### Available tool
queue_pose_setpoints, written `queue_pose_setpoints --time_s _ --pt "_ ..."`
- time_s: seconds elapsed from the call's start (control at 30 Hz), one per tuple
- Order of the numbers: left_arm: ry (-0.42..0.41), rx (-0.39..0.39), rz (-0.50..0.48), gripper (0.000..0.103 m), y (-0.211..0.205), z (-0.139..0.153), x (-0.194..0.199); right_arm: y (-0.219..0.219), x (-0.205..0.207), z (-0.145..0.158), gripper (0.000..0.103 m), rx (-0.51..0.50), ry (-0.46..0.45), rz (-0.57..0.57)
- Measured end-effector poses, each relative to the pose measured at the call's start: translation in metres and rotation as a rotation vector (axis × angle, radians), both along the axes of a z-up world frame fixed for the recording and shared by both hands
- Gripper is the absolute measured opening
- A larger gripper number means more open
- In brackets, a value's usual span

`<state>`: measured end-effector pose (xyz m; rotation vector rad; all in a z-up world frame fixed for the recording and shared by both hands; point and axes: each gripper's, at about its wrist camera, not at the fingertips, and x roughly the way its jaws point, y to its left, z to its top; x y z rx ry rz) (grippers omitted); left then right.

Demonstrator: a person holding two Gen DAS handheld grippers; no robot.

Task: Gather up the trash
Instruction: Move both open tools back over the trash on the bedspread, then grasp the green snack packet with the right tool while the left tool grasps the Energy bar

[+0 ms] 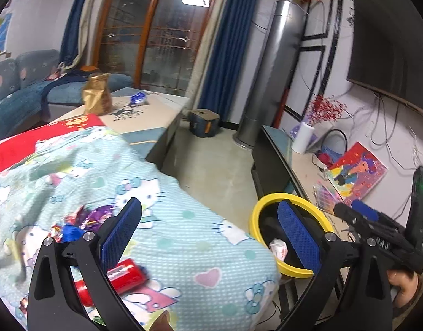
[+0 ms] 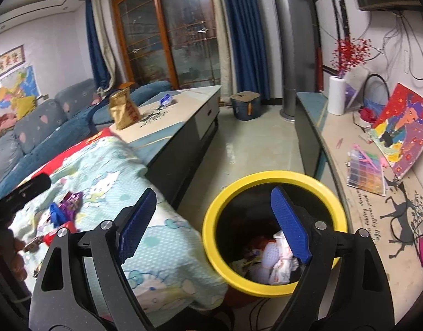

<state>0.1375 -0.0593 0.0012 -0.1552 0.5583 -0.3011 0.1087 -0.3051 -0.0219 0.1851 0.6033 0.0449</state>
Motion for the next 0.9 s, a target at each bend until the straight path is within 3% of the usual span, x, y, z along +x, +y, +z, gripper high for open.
queue_pose_setpoints --time_s 0.9 --pt "0.008 -0.027 0.242 0.096 0.126 -0.009 -0.034 0.142 -0.011 -0.011 0.077 0.005 0.068 0.376"
